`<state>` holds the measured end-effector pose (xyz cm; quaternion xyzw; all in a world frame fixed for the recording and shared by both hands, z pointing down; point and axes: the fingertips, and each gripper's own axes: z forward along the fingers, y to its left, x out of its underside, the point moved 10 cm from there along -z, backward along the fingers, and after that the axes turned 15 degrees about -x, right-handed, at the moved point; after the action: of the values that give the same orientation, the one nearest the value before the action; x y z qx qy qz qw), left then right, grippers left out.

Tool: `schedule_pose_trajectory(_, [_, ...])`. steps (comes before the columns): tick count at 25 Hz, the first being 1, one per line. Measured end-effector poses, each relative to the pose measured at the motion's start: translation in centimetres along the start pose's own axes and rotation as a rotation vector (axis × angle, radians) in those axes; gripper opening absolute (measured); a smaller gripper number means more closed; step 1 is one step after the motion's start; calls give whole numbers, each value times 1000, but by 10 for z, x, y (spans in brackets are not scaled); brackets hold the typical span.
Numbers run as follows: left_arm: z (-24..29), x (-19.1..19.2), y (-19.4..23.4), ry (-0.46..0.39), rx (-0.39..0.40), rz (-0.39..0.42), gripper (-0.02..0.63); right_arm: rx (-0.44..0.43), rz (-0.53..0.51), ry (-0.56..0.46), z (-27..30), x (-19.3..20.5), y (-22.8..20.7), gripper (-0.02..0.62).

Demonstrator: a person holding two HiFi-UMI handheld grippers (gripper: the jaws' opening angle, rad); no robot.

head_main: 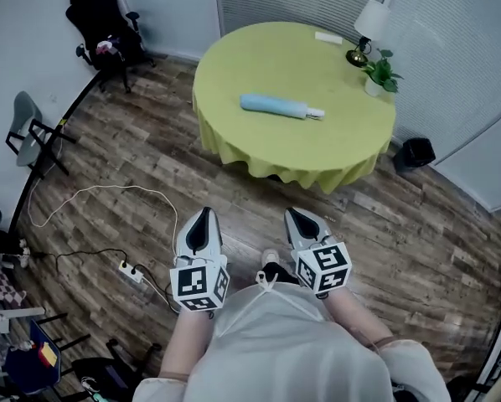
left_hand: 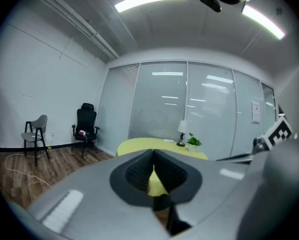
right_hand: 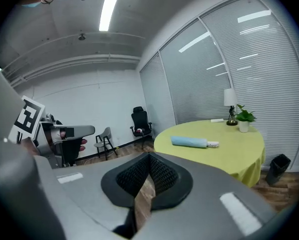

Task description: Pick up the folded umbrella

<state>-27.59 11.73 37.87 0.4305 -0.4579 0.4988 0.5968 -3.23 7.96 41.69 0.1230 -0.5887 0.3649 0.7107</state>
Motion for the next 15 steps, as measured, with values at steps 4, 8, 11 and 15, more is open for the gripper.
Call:
schedule_pose_trajectory(4, [62, -17, -38, -26, 17, 12, 6, 14, -17, -19, 11, -29, -69, 0])
schedule_pose_trajectory(8, [109, -21, -64, -25, 86, 10, 6, 61, -21, -33, 19, -43, -118, 0])
schedule_pose_trajectory(11, [137, -24, -79, -18, 199, -41, 6, 87, 2, -19, 29, -47, -145, 0])
schedule_pose_trajectory(15, [178, -26, -95, -16, 302, -86, 6, 118, 31, -10, 42, -52, -171, 0])
